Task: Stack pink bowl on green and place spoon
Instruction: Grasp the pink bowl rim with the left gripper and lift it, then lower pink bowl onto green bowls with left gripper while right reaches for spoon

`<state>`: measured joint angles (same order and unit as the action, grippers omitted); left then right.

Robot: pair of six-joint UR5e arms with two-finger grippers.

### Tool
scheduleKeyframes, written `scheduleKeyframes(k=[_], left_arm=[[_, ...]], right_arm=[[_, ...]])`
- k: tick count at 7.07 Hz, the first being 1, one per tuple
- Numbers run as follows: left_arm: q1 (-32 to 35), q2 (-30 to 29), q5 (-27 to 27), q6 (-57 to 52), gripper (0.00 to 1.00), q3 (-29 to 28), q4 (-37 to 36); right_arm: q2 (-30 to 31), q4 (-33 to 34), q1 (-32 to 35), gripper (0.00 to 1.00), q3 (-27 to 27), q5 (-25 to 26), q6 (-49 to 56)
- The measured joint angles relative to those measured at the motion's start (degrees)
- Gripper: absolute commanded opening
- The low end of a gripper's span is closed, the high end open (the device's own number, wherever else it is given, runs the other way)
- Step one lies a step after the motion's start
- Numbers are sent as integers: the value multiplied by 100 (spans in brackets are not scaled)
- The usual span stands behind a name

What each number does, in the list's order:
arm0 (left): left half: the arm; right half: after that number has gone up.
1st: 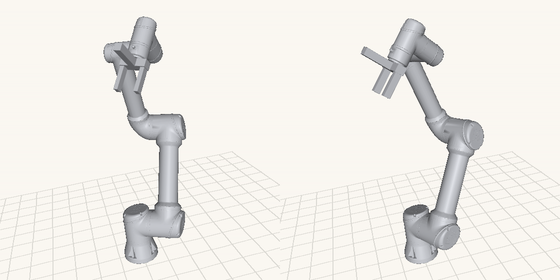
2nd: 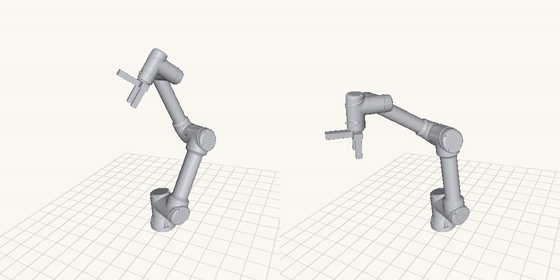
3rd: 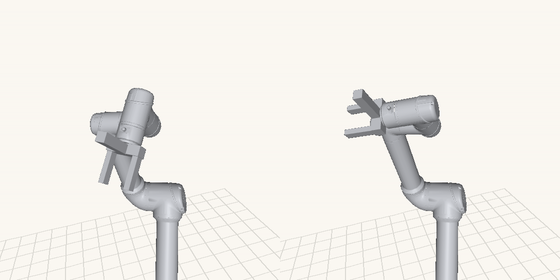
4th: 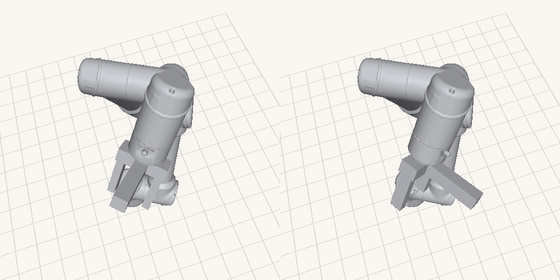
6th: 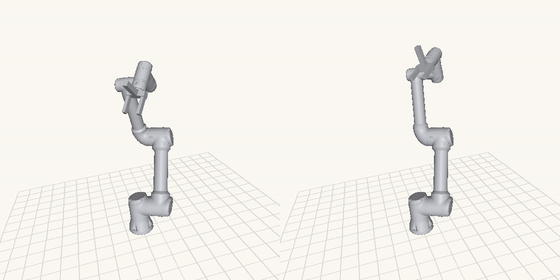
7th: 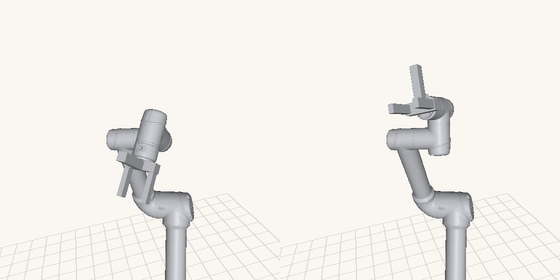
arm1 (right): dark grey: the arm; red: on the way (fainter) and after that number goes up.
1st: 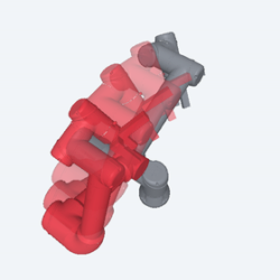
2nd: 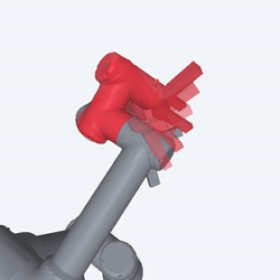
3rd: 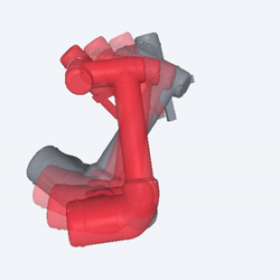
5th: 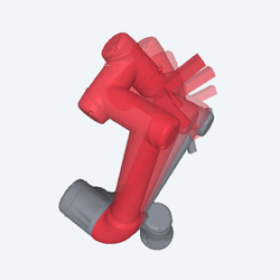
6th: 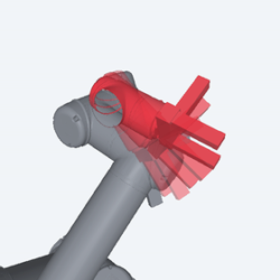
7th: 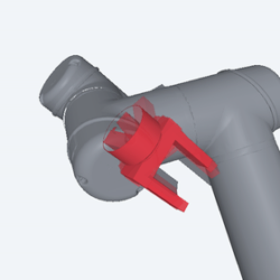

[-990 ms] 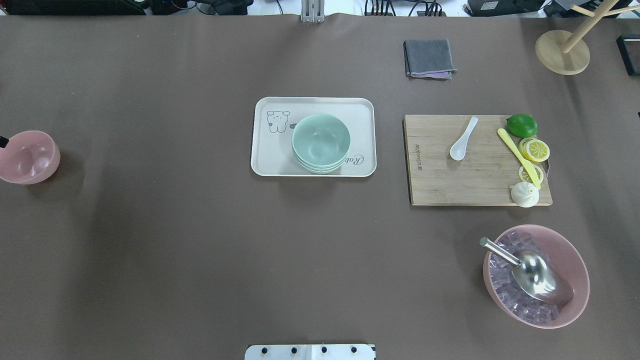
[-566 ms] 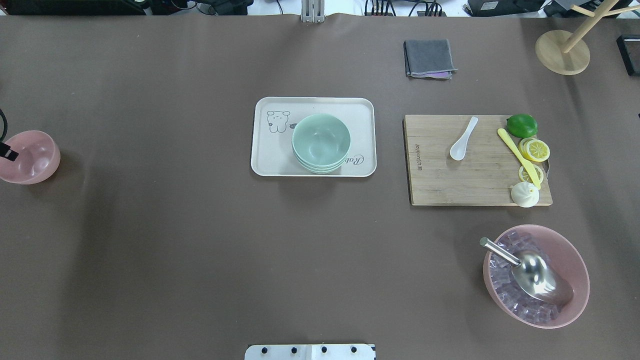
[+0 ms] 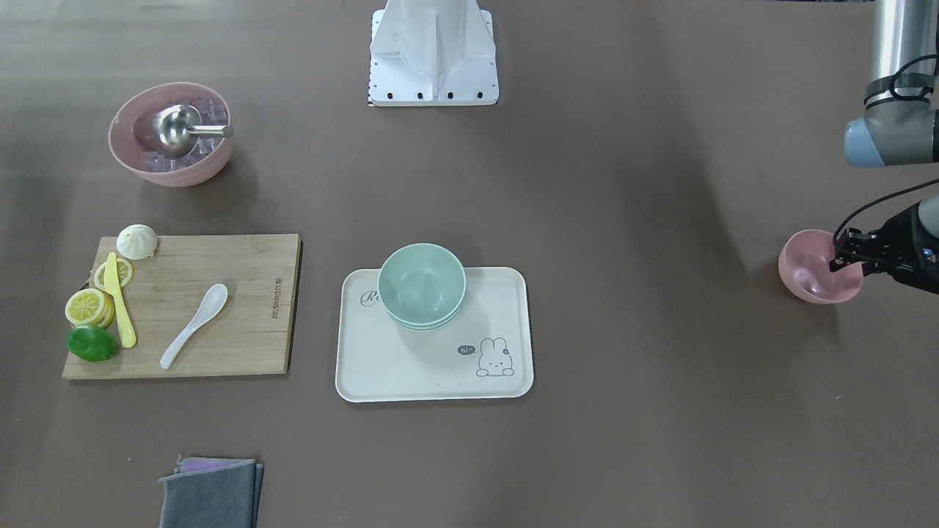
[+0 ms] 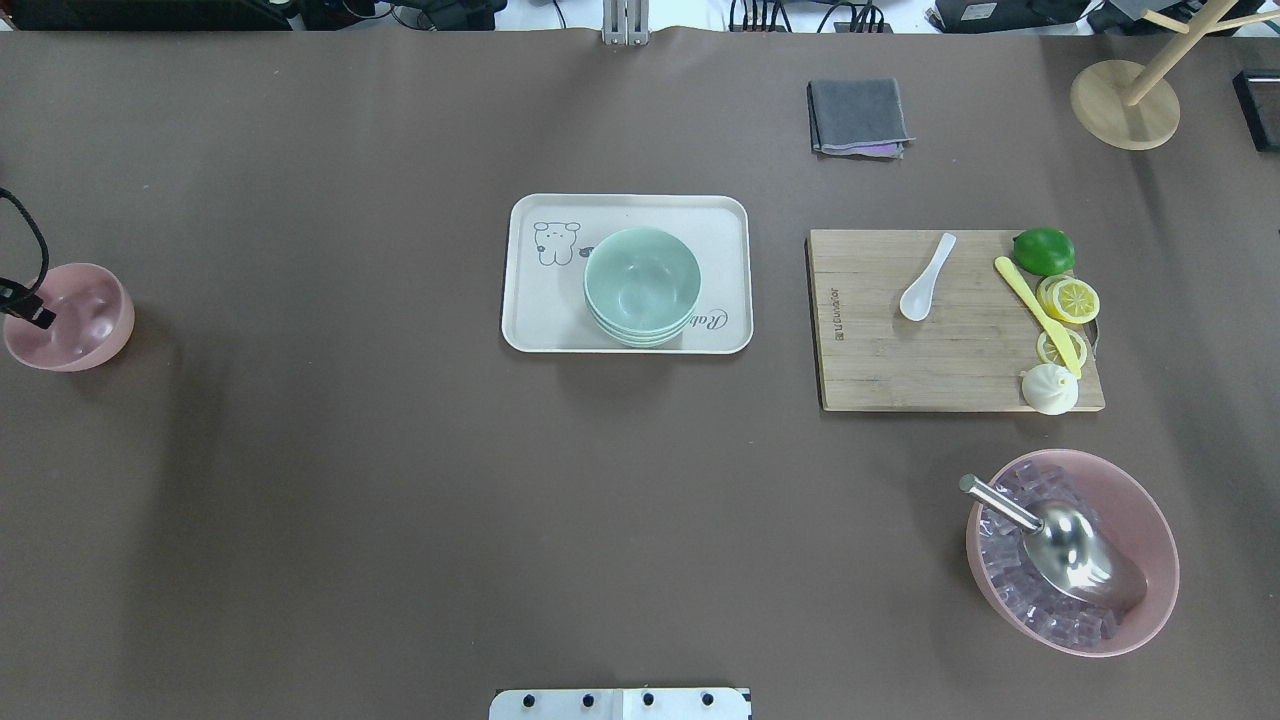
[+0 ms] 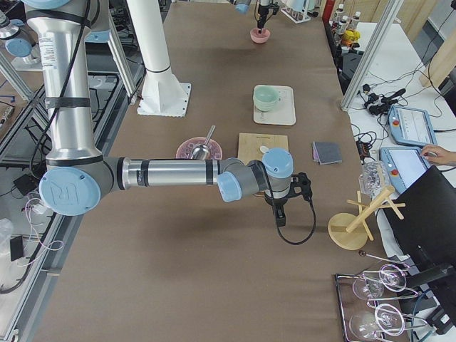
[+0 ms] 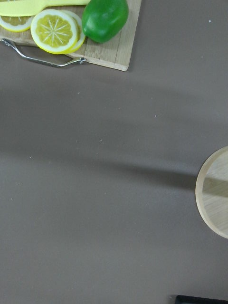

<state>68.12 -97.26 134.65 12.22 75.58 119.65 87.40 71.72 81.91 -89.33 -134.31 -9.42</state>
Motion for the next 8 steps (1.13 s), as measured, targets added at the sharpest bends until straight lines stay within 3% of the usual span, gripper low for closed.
scheduleKeyframes(k=[2,5,8], left_arm=[[-43,-434,51,608,0,275,-59],[-769,-1794,144,3194,0,1005,-260],[-1789,-3452,-801,4263,0,1090,-1857]], right_arm=[[6,0,-1,100,-39,-12,-59],[-146,-10,-482,100,-309,16,-1014],[-527,-44,-1570,100,-653,432,-2729]])
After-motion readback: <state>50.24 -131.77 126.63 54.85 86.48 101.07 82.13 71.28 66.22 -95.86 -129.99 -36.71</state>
